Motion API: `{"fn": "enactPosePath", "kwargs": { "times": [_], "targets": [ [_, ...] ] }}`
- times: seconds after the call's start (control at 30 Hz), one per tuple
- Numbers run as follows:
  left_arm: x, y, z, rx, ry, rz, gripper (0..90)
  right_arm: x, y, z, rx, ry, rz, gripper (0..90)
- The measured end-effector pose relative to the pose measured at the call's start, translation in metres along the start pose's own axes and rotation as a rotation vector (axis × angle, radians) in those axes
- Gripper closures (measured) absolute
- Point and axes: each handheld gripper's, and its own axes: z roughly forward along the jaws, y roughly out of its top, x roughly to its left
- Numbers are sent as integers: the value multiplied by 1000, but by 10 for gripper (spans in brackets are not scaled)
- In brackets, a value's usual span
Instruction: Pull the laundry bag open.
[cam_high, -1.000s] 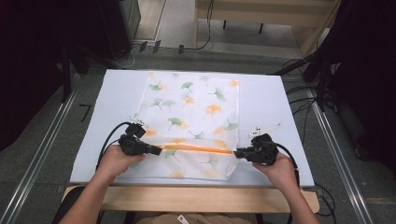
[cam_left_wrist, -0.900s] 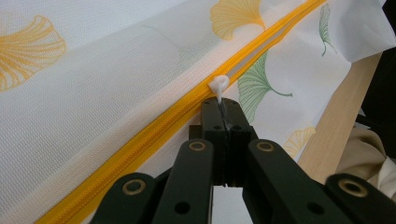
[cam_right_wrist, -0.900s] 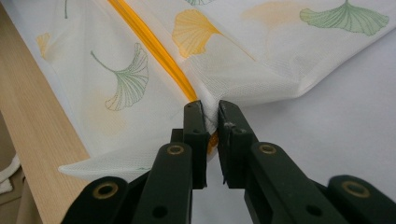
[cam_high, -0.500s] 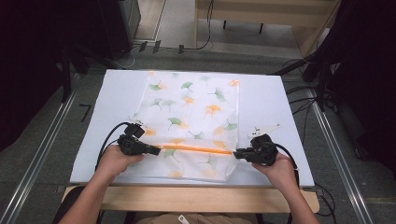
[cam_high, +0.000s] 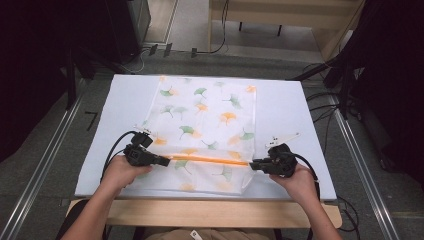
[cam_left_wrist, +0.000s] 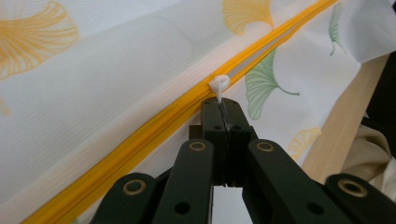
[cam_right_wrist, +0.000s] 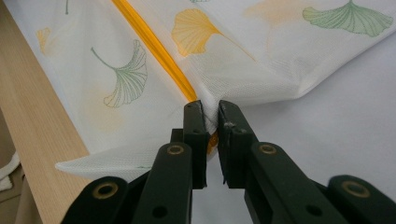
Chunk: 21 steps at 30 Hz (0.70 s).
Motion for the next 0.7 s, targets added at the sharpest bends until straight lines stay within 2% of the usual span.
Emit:
{"fn": "enactPosePath", "kwargs": {
  "times": [0.13,0.43,0.7],
  "targets": [
    [0,-1,-3,-2,2,8,900,-1,0,-1,-5,-1,-4,845],
    [7,-8,-11,0,20,-6,900,-3,-1,-2,-4,-3,3,845],
    [11,-13,-18,-8,16,-15,900,-3,-1,-2,-2,-9,5,845]
  ]
}}
